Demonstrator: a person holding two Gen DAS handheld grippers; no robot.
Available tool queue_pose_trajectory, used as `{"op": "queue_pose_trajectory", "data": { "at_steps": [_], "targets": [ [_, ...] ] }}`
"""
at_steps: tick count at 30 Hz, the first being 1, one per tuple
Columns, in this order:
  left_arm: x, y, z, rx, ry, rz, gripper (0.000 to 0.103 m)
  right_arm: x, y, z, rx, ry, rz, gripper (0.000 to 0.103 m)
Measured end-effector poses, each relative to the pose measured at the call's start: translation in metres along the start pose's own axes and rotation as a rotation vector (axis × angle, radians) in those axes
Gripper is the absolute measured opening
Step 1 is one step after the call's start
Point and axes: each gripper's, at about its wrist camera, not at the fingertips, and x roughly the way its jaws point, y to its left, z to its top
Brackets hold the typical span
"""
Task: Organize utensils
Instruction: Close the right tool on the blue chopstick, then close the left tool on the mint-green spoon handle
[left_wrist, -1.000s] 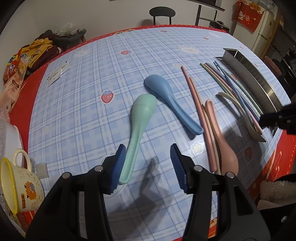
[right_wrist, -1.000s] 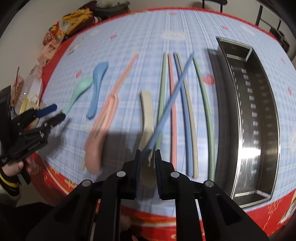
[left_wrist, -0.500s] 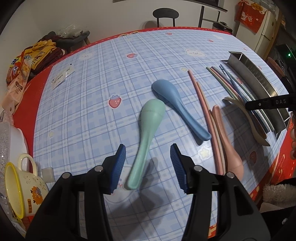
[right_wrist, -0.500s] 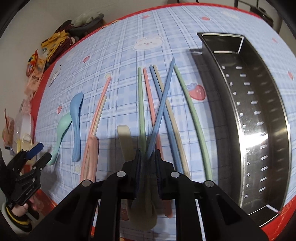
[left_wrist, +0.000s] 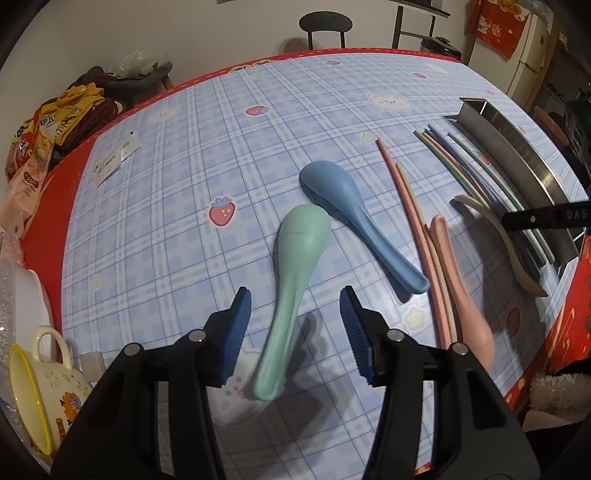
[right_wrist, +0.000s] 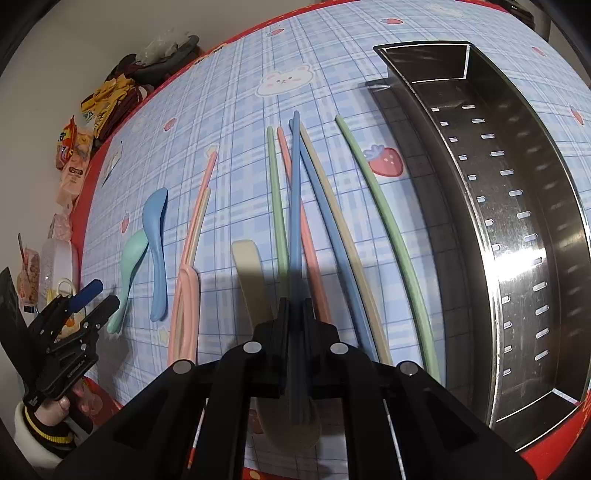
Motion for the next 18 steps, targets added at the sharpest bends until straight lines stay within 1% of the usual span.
{"op": "queue_pose_trajectory", "data": {
  "at_steps": [3, 5, 7, 9, 10, 11, 14, 18],
  "targets": [
    [0.003, 0.005, 0.002, -0.021, 0.002, -0.013, 0.052, 0.0, -0.001, -0.001, 0.004, -0.001, -0.001, 0.007],
    [0.005, 0.007, 0.004, -0.019, 0.004, -0.004, 0.052, 0.0, -0.001, -0.001, 0.003, -0.002, -0.002, 0.007],
    [0.008, 0.006, 0.006, 0.007, 0.005, 0.018, 0.052, -0.001, -0.001, -0.001, -0.002, -0.003, -0.004, 0.007],
    [0.011, 0.001, 0.008, 0.066, 0.01, 0.072, 0.052, -0.001, 0.0, -0.001, -0.006, -0.003, -0.005, 0.007],
    [0.013, -0.005, 0.009, 0.119, 0.013, 0.118, 0.052, 0.0, 0.0, -0.001, -0.008, -0.003, -0.005, 0.007],
    [0.014, -0.009, 0.01, 0.153, 0.014, 0.14, 0.052, -0.001, 0.0, 0.0, -0.009, -0.003, -0.005, 0.007],
    [0.018, -0.025, 0.01, 0.269, 0.014, 0.194, 0.052, 0.0, 0.0, 0.0, -0.011, -0.003, -0.005, 0.007],
    [0.026, -0.037, 0.008, 0.365, 0.021, 0.234, 0.052, 0.0, -0.001, 0.0, -0.008, -0.005, -0.006, 0.007]
  ]
}}
